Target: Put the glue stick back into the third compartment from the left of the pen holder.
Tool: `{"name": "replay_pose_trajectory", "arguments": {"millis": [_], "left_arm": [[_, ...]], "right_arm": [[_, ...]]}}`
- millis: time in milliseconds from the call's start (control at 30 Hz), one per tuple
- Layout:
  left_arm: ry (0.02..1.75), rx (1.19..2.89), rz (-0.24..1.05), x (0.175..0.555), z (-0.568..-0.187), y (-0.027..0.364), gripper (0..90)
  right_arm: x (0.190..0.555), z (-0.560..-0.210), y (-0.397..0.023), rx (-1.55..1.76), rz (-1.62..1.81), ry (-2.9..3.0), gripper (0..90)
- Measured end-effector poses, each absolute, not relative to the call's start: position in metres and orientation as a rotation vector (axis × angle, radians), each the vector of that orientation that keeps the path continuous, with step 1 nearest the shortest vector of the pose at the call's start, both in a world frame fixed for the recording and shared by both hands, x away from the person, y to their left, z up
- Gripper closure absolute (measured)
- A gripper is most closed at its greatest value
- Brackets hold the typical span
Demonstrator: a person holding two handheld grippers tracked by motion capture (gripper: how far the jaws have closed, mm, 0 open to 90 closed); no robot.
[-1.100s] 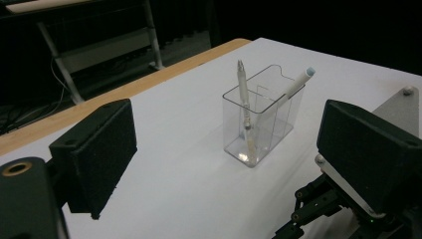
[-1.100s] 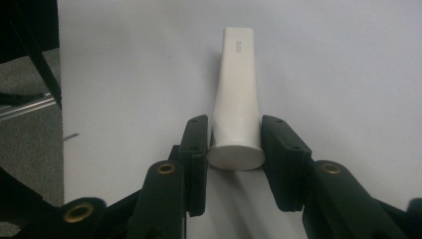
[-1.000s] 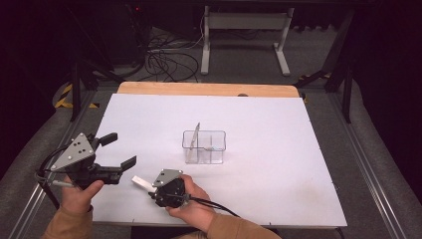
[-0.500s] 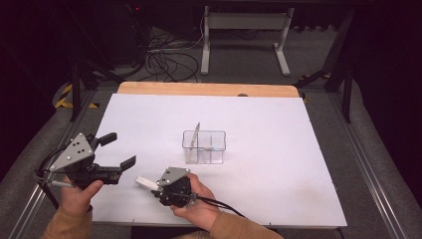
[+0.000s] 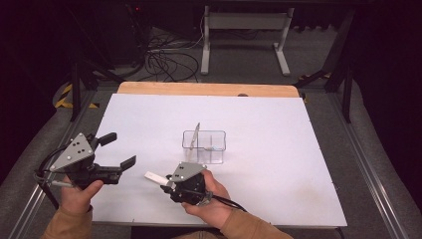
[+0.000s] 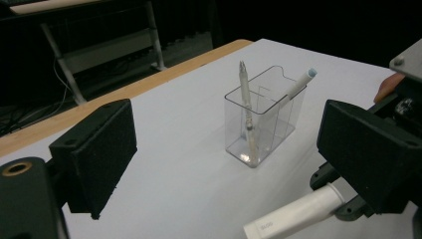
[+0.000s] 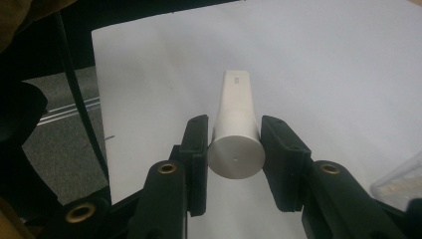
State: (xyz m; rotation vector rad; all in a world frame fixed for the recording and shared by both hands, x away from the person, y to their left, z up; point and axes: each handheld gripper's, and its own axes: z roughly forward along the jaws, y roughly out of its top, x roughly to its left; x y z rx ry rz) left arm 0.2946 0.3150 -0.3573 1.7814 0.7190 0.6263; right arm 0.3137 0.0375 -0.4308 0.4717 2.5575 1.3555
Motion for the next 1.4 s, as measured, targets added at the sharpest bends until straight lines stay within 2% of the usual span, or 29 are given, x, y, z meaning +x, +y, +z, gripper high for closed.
{"name": "replay_pose_trajectory", "arguments": {"millis": [800,1400], "left_arm": [[0.718,1.781,0.622,0.295,-0.357,0.315,9.5],[0.714,1.788,0.619,0.295,-0.357,0.313,9.5]], "right_arm": [[0.315,-0.388,-0.007,0.5,1.336,2.495,65.2],[0.322,-0.341,-0.04,0.568,1.313,2.463,65.1]]}}
